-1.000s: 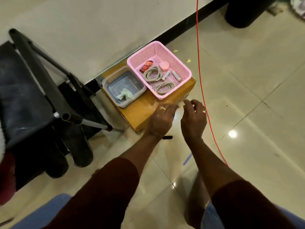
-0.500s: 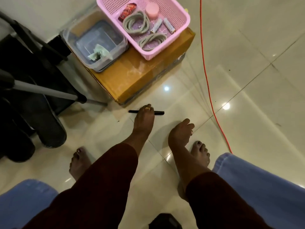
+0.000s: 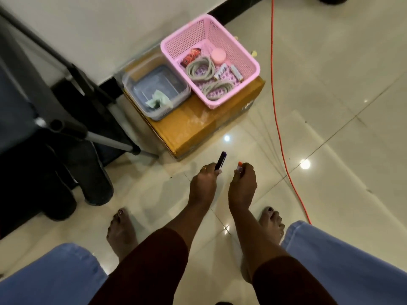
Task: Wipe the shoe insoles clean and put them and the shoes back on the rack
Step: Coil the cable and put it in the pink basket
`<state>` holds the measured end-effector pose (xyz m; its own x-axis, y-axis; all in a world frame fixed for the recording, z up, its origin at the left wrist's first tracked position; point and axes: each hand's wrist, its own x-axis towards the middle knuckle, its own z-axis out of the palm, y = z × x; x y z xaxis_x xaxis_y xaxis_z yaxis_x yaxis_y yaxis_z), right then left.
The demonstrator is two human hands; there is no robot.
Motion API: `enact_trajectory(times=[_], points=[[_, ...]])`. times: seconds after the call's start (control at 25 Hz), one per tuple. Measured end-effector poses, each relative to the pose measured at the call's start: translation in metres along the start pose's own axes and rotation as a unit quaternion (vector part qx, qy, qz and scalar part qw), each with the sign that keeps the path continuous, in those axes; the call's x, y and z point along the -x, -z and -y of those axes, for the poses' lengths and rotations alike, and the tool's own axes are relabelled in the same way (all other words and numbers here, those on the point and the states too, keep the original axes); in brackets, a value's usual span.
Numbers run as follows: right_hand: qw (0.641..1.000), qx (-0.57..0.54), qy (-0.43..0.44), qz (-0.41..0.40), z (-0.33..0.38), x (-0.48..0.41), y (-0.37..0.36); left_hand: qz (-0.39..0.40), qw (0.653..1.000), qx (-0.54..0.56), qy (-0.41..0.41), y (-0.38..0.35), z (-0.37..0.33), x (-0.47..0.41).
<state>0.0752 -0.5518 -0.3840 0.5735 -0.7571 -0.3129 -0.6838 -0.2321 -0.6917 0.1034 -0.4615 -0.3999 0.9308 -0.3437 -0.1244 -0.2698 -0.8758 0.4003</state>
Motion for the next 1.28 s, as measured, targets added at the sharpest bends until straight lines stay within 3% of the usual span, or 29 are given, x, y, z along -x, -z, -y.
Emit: enact_trajectory(times=[0.24,0.32,0.44,0.6,0.76,0.92,1.28], points=[[0.962,-0.072,0.246,-0.09,0.098,-0.009,0.026,-0.176,0.979,0.106,0.017,0.093,-0.036,-0.053],[0.946,-0.077,0.295,-0.106,0.139,-0.027,0.032,-0.2,0.962,0.177,0.049,0.133,-0.048,-0.083],[0.937,-0.064,0.334,-0.083,0.195,-0.061,0.036,-0.173,0.94,0.268,0.123,0.181,-0.05,-0.138],[0.954,0.022,0.299,0.0,0.248,-0.106,0.024,-0.101,0.946,0.228,0.208,0.204,-0.032,-0.22],[0.967,0.121,0.219,0.034,0.264,-0.137,-0.002,-0.036,0.99,0.038,0.133,0.218,-0.018,-0.275],[0.973,0.153,0.169,0.035,0.257,-0.148,-0.02,0.015,0.996,-0.039,0.081,0.21,-0.006,-0.317],[0.977,0.139,0.158,0.016,0.243,-0.151,-0.025,0.011,0.997,-0.015,0.076,0.182,-0.008,-0.317]])
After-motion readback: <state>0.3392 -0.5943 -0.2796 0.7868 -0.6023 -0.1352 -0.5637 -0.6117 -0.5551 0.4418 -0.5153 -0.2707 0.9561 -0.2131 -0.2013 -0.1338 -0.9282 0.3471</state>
